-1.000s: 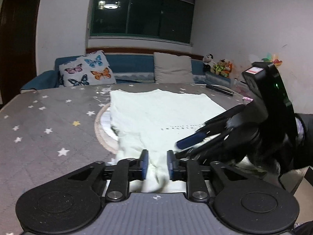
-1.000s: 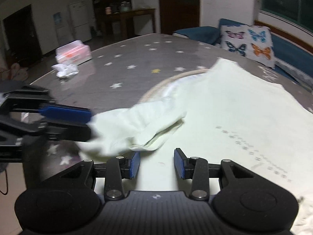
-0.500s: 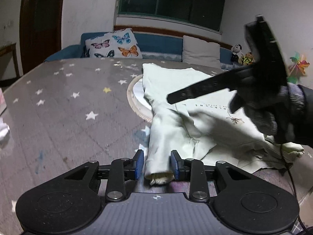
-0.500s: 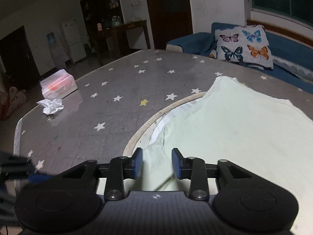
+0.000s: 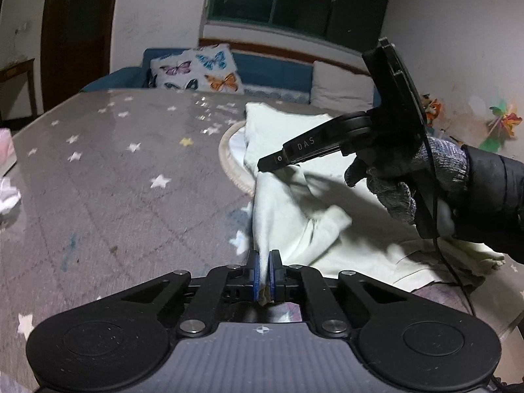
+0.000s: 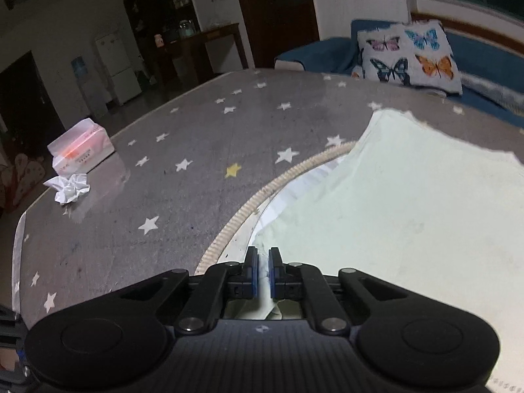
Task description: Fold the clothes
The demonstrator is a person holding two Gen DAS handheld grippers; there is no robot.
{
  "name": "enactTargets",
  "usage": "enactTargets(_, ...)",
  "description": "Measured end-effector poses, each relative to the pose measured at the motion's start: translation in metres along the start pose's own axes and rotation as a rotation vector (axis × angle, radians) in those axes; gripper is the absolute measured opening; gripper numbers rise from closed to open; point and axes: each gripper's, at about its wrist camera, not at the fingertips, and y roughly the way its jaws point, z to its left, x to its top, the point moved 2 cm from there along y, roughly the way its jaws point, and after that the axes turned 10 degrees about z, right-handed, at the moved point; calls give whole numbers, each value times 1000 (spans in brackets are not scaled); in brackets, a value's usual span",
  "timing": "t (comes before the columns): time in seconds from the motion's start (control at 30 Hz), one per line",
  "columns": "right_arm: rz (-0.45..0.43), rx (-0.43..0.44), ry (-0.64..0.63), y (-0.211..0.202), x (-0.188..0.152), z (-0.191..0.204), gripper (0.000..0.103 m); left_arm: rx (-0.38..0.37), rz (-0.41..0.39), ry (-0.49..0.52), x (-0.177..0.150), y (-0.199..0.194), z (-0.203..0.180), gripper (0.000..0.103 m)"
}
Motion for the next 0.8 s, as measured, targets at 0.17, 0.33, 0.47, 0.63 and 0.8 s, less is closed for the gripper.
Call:
enactTargets(0.17, -9, 3, -6, -8, 4, -2, 8, 13, -33, 36, 4, -15, -5, 15)
enactTargets(0.33, -34, 15, -31, -43, 1, -3, 9, 8, -111, 77, 20, -25, -17, 19)
enactTargets(0.47, 8, 8, -93, -54, -12, 6, 9, -33, -118, 112, 33, -11, -27, 19)
enactTargets(0.63, 39, 34, -166, -60, -35, 28, 9, 4, -35, 109, 33, 22, -17, 18)
enactTargets(0.8, 63, 36, -262, -57, -62, 53, 9, 24, -3, 107, 26, 31, -8, 18)
